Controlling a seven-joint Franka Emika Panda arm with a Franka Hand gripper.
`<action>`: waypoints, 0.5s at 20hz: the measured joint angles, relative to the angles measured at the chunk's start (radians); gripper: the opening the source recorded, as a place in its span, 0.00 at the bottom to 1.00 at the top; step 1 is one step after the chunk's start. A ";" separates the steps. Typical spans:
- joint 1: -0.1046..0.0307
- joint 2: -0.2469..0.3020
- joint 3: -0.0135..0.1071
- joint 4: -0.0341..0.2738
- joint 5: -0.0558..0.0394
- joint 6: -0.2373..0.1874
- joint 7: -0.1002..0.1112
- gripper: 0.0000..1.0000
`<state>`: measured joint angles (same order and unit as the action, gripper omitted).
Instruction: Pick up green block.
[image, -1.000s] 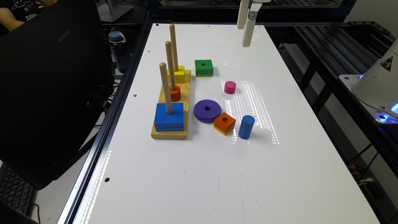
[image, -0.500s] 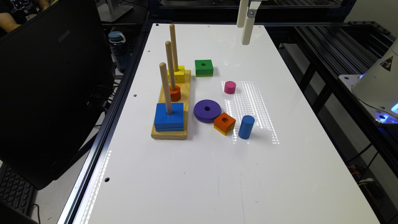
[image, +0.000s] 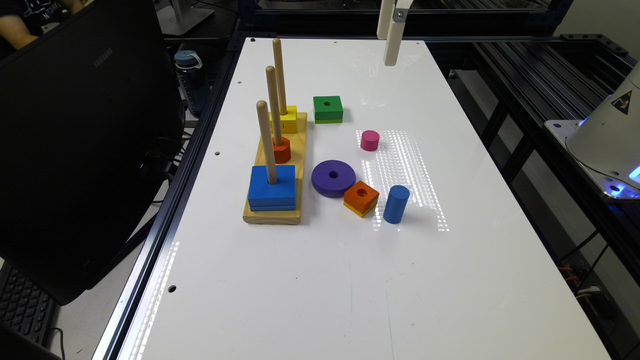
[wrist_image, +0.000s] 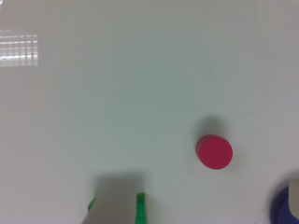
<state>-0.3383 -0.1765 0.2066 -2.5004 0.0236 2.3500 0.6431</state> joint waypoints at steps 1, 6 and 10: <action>0.000 0.005 0.000 0.005 -0.0005 0.000 0.000 1.00; -0.005 0.031 0.000 0.030 -0.0068 0.000 0.000 1.00; -0.018 0.058 0.000 0.060 -0.0127 0.000 -0.007 1.00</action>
<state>-0.3565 -0.1187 0.2064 -2.4404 0.0108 2.3502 0.6364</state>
